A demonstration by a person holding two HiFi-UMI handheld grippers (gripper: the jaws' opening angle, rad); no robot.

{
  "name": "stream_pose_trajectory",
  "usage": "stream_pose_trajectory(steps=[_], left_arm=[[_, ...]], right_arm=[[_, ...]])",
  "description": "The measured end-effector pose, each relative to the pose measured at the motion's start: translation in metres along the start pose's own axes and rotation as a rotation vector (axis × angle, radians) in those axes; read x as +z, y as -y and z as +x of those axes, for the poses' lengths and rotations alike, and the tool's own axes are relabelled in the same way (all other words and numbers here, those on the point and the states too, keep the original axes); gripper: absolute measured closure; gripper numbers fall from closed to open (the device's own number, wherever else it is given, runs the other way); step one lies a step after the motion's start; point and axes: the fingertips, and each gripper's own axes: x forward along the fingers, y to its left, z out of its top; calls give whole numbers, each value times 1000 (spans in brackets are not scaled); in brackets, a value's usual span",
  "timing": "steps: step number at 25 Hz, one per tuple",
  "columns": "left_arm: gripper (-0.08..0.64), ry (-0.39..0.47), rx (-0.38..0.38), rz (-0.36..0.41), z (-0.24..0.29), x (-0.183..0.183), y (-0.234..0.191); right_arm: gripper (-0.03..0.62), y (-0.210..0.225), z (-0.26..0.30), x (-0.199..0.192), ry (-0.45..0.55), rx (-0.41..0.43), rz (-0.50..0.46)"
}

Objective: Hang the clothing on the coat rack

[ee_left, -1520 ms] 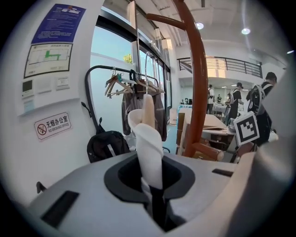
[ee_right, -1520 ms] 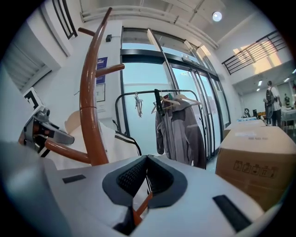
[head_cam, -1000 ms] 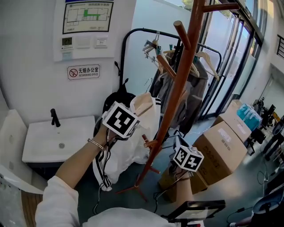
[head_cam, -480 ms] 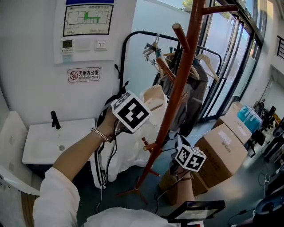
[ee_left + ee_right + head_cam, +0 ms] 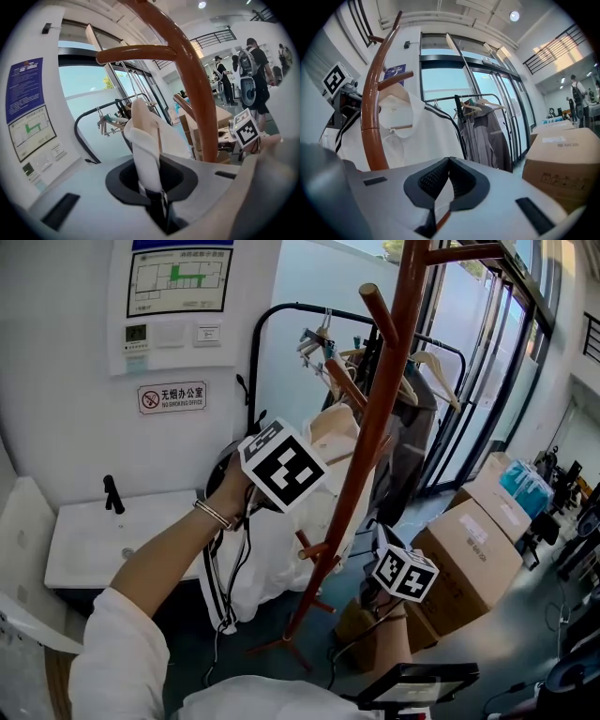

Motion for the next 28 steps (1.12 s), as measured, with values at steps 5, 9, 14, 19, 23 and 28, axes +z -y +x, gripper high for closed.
stream_pose_trajectory(steps=[5,9,14,19,23,28], left_arm=[[509,-18,0,4,5,6,2],[508,2,4,0,3,13,1],[508,28,26,-9,-6,19,-1],[508,51,44,-12,-17,22,-1],[506,75,53,-33,-23,19,0],[506,84,66,-37,-29,13,4]], right_arm=[[569,9,1,0,0,-7,7],[569,12,1,-3,-7,-1,6],[569,23,0,-1,-5,-2,15],[569,21,2,-4,-12,11,21],[569,20,3,-8,-23,20,22],[569,17,3,-9,-27,31,23]])
